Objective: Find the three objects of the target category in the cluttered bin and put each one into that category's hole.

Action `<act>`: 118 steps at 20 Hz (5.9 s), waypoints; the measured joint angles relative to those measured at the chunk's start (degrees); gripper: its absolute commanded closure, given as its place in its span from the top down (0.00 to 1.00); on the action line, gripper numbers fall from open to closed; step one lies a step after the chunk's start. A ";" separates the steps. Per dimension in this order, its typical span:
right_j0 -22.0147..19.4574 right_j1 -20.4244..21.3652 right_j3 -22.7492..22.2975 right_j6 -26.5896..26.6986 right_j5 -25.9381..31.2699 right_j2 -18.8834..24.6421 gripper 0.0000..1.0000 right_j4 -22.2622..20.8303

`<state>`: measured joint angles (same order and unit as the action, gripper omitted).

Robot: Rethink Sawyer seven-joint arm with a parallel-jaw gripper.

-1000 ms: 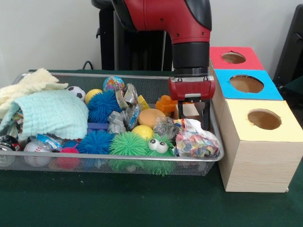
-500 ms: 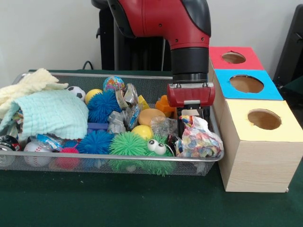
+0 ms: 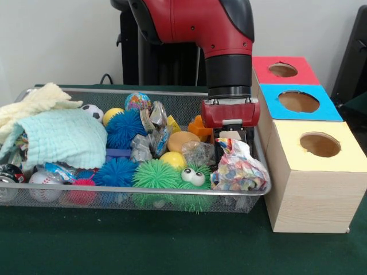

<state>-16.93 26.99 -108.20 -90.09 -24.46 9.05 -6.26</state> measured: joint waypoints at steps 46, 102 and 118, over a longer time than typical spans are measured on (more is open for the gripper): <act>-0.26 5.95 4.82 0.00 -0.60 -2.20 1.00 -1.85; 2.25 0.64 6.95 0.00 -3.36 -6.65 0.00 -1.84; 2.61 0.64 6.91 0.00 -3.36 -6.65 1.00 -1.84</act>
<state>-14.32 27.63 -101.29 -90.09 -27.81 2.39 -8.09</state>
